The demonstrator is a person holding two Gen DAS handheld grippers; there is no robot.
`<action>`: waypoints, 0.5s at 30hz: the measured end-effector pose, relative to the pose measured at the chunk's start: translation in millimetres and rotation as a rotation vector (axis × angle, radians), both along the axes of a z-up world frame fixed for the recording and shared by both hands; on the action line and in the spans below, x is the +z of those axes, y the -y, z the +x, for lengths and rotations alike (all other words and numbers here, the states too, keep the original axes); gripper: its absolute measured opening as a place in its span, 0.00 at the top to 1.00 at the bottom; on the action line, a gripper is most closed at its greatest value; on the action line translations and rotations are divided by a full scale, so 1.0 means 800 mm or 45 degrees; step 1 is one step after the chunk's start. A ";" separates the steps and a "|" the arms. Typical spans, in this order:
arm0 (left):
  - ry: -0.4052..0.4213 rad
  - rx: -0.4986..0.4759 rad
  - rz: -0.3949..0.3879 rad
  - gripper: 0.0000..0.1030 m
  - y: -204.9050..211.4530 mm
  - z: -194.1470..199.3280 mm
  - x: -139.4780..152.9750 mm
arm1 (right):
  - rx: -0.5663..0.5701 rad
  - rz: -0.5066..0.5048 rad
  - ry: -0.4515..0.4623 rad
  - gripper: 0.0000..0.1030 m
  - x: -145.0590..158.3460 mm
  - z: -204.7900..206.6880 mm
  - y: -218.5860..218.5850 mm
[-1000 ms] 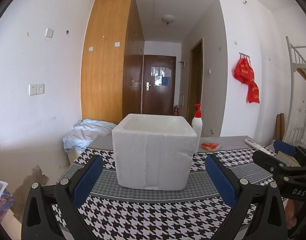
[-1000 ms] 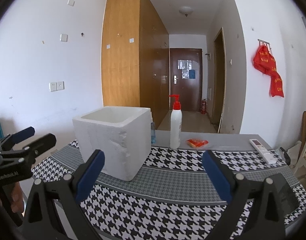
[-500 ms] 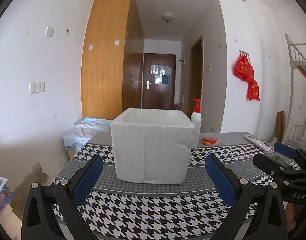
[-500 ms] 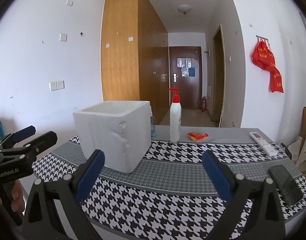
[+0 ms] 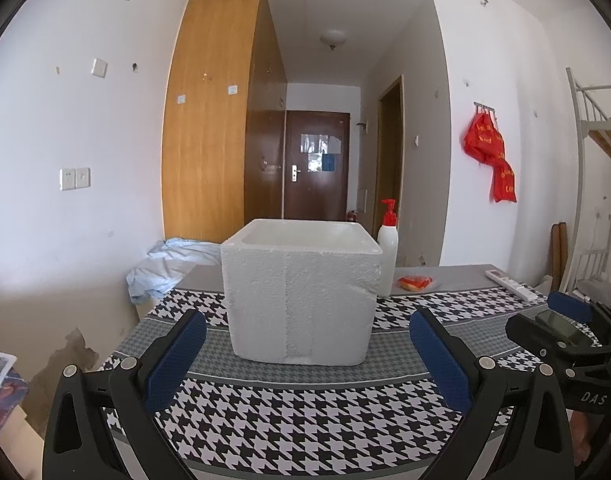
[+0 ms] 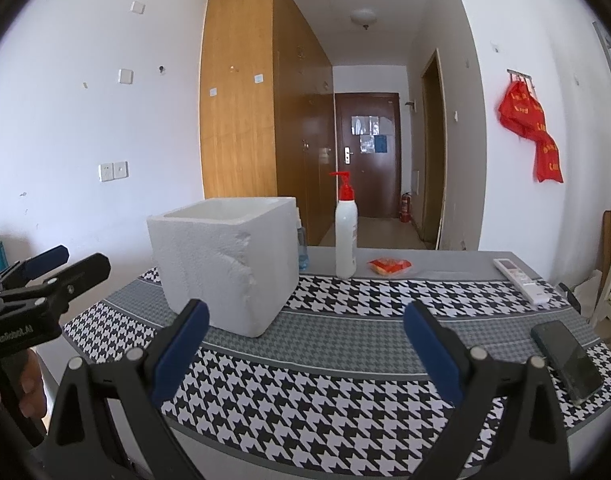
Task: Organize soft objects
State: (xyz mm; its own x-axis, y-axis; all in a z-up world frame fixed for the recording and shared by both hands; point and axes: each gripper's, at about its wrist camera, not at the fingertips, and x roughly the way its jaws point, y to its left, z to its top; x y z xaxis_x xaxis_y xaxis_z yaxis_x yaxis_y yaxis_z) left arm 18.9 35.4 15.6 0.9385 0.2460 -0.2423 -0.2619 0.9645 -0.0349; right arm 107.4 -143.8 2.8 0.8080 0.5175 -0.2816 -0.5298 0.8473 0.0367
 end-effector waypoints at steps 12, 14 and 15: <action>0.000 -0.007 0.003 0.01 0.004 -0.007 -0.001 | -0.003 0.000 0.017 0.03 0.000 -0.009 0.005; -0.002 -0.007 0.004 0.01 0.004 -0.007 -0.001 | -0.005 0.004 0.015 0.03 0.000 -0.008 0.005; -0.006 -0.007 0.003 0.01 0.004 -0.008 -0.001 | -0.006 0.006 0.013 0.03 0.000 -0.008 0.005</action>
